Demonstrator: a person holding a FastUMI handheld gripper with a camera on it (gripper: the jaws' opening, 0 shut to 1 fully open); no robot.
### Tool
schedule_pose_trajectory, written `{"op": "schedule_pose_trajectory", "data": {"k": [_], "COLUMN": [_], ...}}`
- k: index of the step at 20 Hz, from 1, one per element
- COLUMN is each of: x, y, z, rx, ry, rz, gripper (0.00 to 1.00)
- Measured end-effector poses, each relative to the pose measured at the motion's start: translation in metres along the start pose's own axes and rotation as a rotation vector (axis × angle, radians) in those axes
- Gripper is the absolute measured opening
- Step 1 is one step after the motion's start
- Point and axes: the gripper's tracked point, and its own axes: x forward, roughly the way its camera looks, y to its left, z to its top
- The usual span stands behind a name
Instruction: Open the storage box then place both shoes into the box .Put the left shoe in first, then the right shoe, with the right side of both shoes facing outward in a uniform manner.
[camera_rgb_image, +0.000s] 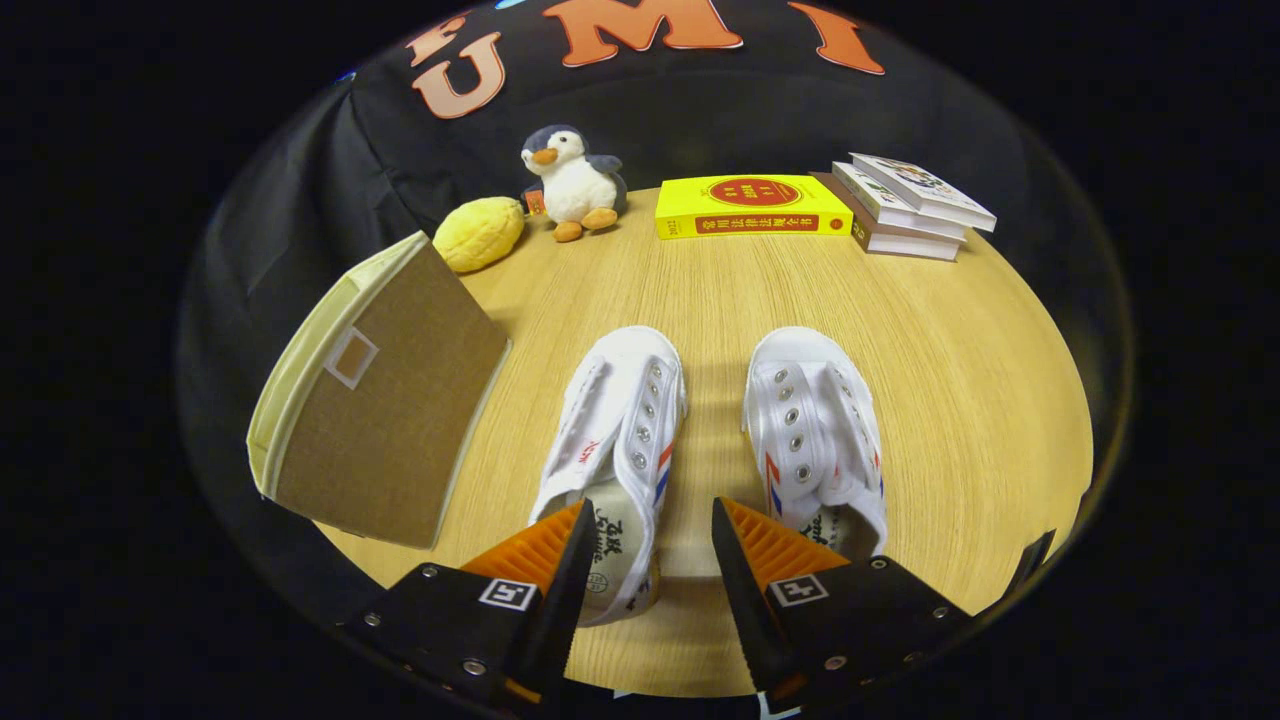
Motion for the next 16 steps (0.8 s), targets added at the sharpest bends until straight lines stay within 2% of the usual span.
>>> {"op": "schedule_pose_trajectory", "data": {"k": [3, 8, 11, 13, 16], "x": [0.018, 0.040, 0.052, 0.055, 0.055], "y": [-0.002, -0.005, 0.000, 0.004, 0.001], "z": [0.006, 0.021, 0.022, 0.023, 0.024], "rx": [0.017, -0.022, -0.018, 0.000, 0.045], "ry": [-0.004, -0.057, -0.041, -0.036, -0.030], "rz": [-0.015, -0.060, -0.050, -0.032, -0.026], "gripper": [0.62, 0.48, 0.42, 0.35, 0.18]}}
